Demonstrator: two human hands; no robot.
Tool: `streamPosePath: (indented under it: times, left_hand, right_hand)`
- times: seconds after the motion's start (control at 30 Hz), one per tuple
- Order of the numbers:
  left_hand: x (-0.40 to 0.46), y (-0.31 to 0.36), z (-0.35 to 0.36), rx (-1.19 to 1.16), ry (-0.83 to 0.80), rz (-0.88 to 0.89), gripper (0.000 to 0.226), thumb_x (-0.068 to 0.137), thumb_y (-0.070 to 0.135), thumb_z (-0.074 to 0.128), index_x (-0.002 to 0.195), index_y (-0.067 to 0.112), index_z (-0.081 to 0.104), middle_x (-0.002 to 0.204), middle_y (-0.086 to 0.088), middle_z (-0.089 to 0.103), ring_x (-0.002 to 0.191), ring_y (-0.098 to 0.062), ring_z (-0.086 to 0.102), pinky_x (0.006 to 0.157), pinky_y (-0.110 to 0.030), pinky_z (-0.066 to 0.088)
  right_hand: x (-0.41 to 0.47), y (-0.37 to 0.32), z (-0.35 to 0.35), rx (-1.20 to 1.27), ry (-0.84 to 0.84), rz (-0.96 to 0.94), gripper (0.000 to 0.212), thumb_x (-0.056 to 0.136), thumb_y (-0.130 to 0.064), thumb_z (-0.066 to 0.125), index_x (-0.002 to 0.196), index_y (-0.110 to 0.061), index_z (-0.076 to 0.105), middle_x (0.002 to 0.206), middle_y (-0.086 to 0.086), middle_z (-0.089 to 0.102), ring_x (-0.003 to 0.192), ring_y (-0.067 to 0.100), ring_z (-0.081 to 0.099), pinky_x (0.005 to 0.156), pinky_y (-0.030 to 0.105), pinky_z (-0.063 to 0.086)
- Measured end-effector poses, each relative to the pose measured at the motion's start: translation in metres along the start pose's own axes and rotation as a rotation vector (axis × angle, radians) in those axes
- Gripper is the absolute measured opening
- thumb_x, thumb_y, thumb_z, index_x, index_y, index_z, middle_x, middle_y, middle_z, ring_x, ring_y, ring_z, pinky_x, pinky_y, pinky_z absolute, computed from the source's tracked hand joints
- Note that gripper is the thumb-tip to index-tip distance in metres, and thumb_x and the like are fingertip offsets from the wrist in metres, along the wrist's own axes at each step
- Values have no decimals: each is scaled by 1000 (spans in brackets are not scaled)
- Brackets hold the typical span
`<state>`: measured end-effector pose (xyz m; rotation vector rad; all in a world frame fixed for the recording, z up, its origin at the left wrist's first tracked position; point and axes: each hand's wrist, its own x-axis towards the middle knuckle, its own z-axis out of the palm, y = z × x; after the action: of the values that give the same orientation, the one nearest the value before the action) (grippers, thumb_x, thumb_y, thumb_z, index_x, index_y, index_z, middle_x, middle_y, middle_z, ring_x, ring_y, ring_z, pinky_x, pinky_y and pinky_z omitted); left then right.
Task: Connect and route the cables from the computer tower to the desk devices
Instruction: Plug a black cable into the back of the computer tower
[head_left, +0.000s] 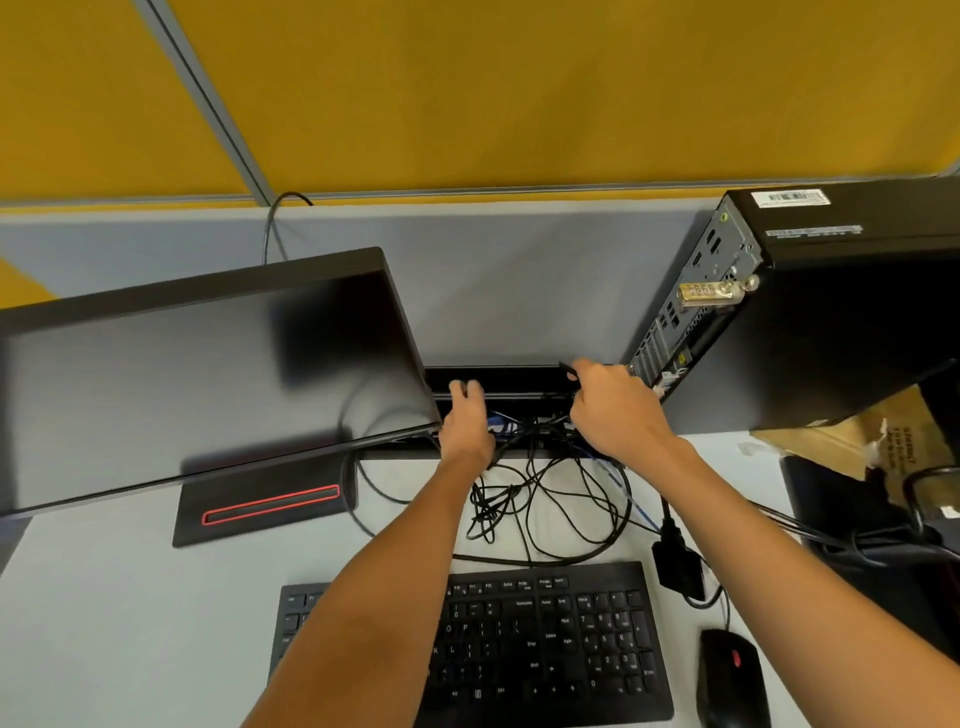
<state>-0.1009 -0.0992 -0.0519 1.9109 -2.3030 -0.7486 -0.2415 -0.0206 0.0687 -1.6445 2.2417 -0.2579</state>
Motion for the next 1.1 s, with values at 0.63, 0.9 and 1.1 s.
streamPosePath:
  times: [0.63, 0.9, 1.1]
  left_hand:
    - [-49, -22, -23, -12, -225, 48, 17, 89, 14, 51, 99, 2, 56, 106, -16, 59, 96, -33, 60, 71, -36, 47]
    - [-41, 2, -33, 268, -276, 69, 36, 99, 31, 42, 130, 15, 49, 120, -12, 62, 108, -32, 59, 85, -40, 47]
    - [-60, 12, -58, 226, -299, 21, 36, 90, 26, 47, 120, 6, 54, 118, -12, 61, 107, -32, 58, 84, -37, 46]
  right_hand:
    - [-8, -26, -36, 302, 510, -135, 36, 100, -22, 42, 74, -7, 62, 48, 2, 45, 42, 15, 37, 45, 36, 34]
    - [-21, -37, -59, 270, 569, -195, 30, 101, -22, 44, 90, -12, 70, 50, -10, 45, 43, 7, 41, 44, 25, 30]
    - [-13, -11, -48, 198, 417, -93, 33, 101, -24, 42, 90, -9, 69, 54, 3, 53, 49, 22, 50, 53, 34, 50]
